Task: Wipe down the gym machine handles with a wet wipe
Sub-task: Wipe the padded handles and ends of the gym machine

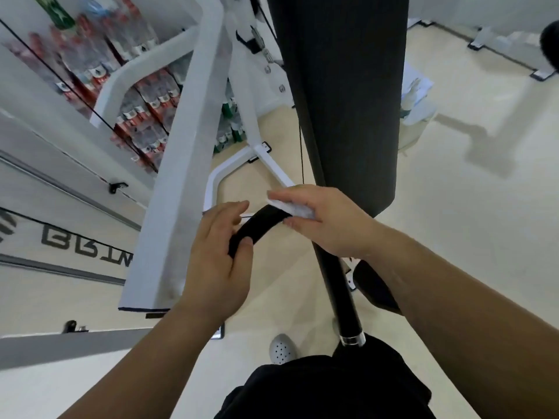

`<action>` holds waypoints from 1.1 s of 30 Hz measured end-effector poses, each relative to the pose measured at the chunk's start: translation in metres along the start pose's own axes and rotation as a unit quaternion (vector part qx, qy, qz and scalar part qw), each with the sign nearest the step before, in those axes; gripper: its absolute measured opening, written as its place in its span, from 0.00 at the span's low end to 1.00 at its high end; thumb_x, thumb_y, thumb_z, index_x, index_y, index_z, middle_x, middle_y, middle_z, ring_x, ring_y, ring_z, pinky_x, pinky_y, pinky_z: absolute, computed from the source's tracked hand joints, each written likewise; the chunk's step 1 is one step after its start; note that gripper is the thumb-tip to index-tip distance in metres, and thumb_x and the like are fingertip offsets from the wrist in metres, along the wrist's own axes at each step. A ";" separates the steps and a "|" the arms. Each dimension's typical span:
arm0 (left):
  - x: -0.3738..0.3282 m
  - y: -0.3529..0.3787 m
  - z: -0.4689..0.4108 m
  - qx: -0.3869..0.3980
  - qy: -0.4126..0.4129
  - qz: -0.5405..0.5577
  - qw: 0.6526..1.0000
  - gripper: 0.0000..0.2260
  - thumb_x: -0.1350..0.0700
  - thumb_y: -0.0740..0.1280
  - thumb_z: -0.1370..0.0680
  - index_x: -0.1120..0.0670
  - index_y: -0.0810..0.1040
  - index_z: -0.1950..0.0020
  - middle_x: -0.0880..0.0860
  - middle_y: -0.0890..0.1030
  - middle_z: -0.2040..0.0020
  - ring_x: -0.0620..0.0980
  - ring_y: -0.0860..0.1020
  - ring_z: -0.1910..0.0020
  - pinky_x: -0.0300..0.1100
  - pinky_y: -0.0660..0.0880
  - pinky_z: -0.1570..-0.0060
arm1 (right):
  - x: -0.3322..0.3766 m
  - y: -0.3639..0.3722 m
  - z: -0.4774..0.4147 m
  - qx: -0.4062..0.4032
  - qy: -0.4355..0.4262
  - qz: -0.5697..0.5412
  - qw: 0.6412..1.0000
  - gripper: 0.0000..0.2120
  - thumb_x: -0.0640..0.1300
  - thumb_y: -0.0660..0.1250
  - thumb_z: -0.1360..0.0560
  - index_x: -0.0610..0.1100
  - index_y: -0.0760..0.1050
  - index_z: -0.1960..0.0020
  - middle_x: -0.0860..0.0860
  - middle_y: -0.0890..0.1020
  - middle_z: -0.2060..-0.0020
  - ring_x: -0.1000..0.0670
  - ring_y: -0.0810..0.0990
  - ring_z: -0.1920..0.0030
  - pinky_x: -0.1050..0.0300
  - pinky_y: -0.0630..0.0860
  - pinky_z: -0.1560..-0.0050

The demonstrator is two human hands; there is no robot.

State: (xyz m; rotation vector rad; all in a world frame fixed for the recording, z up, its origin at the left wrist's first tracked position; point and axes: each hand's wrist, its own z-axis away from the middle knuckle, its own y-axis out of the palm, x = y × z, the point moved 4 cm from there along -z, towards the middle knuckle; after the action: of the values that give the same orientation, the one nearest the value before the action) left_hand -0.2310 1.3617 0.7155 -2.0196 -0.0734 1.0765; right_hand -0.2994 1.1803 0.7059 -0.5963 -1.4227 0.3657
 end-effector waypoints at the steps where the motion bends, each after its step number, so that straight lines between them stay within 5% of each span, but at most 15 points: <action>1: 0.001 0.000 -0.001 -0.018 -0.020 0.010 1.000 0.19 0.63 0.61 0.24 0.56 0.73 0.33 0.44 0.71 0.40 0.48 0.75 0.42 0.48 0.77 0.44 | 0.000 -0.003 -0.006 0.033 -0.006 0.004 0.999 0.22 0.44 0.67 0.20 0.54 0.71 0.28 0.59 0.76 0.34 0.62 0.72 0.35 0.73 0.65 0.36; 6: -0.007 0.004 -0.002 -0.069 -0.062 -0.021 0.995 0.18 0.65 0.63 0.25 0.59 0.75 0.36 0.51 0.75 0.40 0.49 0.75 0.41 0.48 0.74 0.41 | -0.004 -0.008 -0.012 0.137 -0.024 -0.044 0.989 0.25 0.50 0.60 0.17 0.55 0.58 0.22 0.60 0.72 0.30 0.58 0.70 0.30 0.55 0.67 0.29; 8: -0.010 0.006 0.001 -0.088 -0.073 -0.050 0.992 0.16 0.64 0.63 0.24 0.59 0.76 0.36 0.48 0.74 0.40 0.50 0.74 0.39 0.50 0.73 0.38 | -0.012 -0.010 -0.007 0.156 -0.013 -0.128 0.979 0.25 0.49 0.56 0.16 0.57 0.55 0.21 0.63 0.71 0.29 0.60 0.68 0.29 0.56 0.64 0.28; 10: -0.013 0.008 0.006 -0.105 -0.100 -0.068 0.987 0.16 0.62 0.62 0.23 0.57 0.76 0.36 0.45 0.73 0.40 0.52 0.74 0.37 0.52 0.73 0.38 | -0.017 -0.012 -0.003 0.147 -0.018 -0.155 0.977 0.21 0.45 0.55 0.16 0.56 0.62 0.23 0.63 0.70 0.29 0.63 0.66 0.29 0.62 0.62 0.28; 15: -0.018 0.005 0.027 -0.121 -0.150 -0.136 0.972 0.15 0.56 0.61 0.22 0.56 0.78 0.37 0.51 0.75 0.37 0.54 0.74 0.37 0.56 0.74 0.39 | -0.016 -0.021 -0.015 0.118 -0.084 -0.094 0.985 0.18 0.42 0.65 0.19 0.50 0.74 0.30 0.57 0.76 0.38 0.61 0.73 0.36 0.69 0.68 0.35; 20: -0.013 -0.006 0.050 -0.154 -0.185 -0.213 0.947 0.15 0.55 0.62 0.22 0.56 0.80 0.39 0.53 0.78 0.38 0.53 0.73 0.37 0.42 0.66 0.37 | 0.003 -0.022 -0.038 0.183 -0.121 -0.012 0.975 0.19 0.43 0.71 0.23 0.51 0.77 0.33 0.57 0.80 0.38 0.60 0.76 0.37 0.66 0.71 0.34; 24: -0.002 -0.011 0.060 -0.185 -0.191 -0.220 0.939 0.12 0.59 0.64 0.23 0.58 0.81 0.41 0.55 0.80 0.40 0.55 0.75 0.40 0.44 0.67 0.37 | 0.031 0.003 -0.062 0.266 -0.167 0.090 0.945 0.17 0.46 0.72 0.24 0.52 0.79 0.35 0.53 0.82 0.38 0.56 0.78 0.38 0.56 0.73 0.33; 29: 0.010 -0.012 0.058 -0.185 -0.175 -0.191 0.948 0.11 0.61 0.64 0.23 0.59 0.82 0.44 0.55 0.82 0.45 0.54 0.78 0.45 0.45 0.71 0.41 | 0.065 0.041 -0.073 0.344 -0.238 0.205 0.885 0.15 0.50 0.69 0.22 0.56 0.79 0.36 0.49 0.85 0.52 0.48 0.81 0.51 0.46 0.76 0.48; 33: 0.012 -0.011 0.060 -0.219 -0.174 -0.160 0.947 0.12 0.61 0.62 0.23 0.60 0.83 0.45 0.55 0.83 0.47 0.52 0.77 0.47 0.44 0.72 0.43 | 0.053 0.032 -0.070 0.314 -0.242 0.232 0.888 0.18 0.52 0.69 0.23 0.59 0.76 0.33 0.51 0.84 0.43 0.49 0.80 0.42 0.47 0.76 0.41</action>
State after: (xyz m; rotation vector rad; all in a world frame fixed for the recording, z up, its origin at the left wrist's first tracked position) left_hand -0.2625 1.4124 0.6978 -2.0711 -0.8639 1.2673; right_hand -0.2204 1.2248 0.7279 -0.3028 -1.4996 1.3794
